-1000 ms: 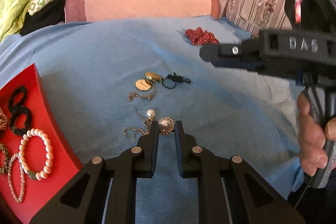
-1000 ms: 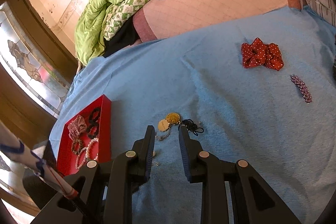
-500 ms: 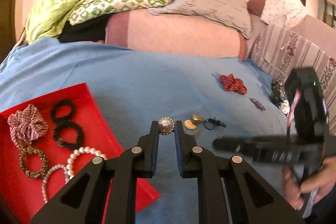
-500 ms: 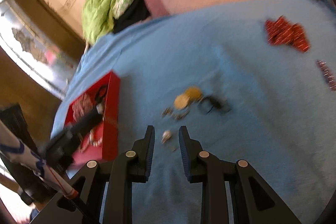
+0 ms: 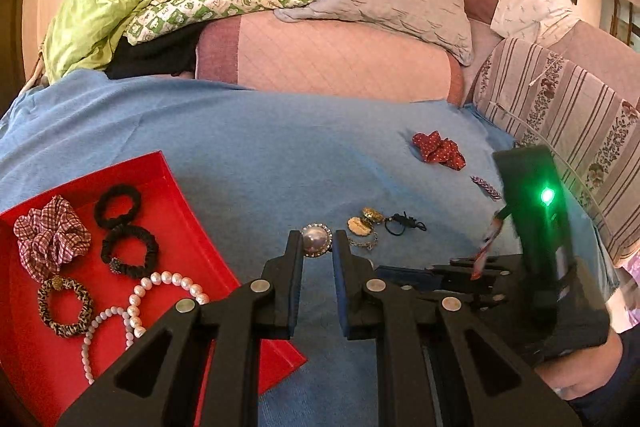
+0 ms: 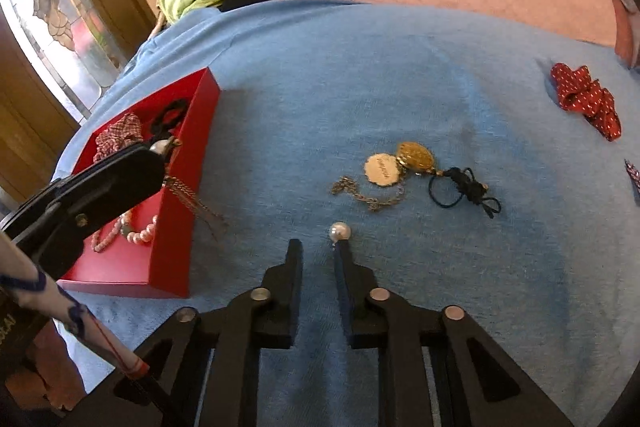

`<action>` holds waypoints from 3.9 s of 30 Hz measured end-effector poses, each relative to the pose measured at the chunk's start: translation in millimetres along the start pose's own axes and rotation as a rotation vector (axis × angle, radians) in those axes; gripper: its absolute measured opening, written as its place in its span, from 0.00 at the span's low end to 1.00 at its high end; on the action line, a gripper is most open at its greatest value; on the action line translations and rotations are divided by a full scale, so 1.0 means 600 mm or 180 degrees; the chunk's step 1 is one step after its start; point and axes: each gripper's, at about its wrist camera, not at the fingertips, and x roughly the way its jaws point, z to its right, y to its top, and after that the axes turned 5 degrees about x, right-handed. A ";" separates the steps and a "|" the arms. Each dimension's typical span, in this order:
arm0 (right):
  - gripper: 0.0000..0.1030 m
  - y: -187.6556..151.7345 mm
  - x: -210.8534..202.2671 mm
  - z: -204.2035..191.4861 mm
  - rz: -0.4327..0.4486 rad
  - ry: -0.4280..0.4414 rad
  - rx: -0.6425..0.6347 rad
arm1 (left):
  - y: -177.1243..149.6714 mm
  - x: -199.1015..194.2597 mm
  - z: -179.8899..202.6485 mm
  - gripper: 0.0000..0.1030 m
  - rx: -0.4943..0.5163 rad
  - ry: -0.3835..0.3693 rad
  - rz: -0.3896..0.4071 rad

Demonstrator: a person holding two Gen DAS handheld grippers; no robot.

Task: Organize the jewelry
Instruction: 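Grasp the silver pendant chain with the left tool while the right tool grasps the pearl earring, then carry the pendant and earring with both tools over the red tray, then open the left tool to drop the pendant while the right tool drops the earring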

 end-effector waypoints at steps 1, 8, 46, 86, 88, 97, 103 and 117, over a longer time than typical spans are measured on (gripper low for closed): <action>0.16 0.001 -0.007 0.001 0.0000 0.0064 0.0032 | 0.000 -0.001 -0.001 0.14 -0.0007 -0.0005 0.0001; 0.16 0.013 -0.011 -0.005 0.0129 -0.0082 -0.0014 | -0.001 0.004 0.001 0.14 0.0003 -0.0004 -0.0025; 0.12 0.028 -0.133 -0.002 0.0748 0.0297 0.0118 | 0.004 -0.031 0.016 0.14 0.0152 0.0127 0.0085; 0.12 0.000 -0.065 -0.225 0.0437 0.0654 -0.0362 | -0.064 -0.198 -0.176 0.14 -0.0677 0.0396 0.0348; 0.12 -0.003 -0.057 -0.235 0.0388 0.0697 -0.0385 | -0.080 -0.208 -0.199 0.14 -0.0811 0.0380 0.0283; 0.12 -0.027 -0.005 -0.274 0.0144 0.0819 -0.0503 | -0.125 -0.195 -0.260 0.14 -0.1060 0.0635 -0.0028; 0.12 -0.043 0.029 -0.278 0.0005 0.0773 -0.0569 | -0.132 -0.173 -0.277 0.14 -0.1169 0.0713 -0.0137; 0.12 -0.046 0.055 -0.278 -0.0006 0.0708 -0.0698 | -0.127 -0.134 -0.274 0.14 -0.1089 0.0767 -0.0301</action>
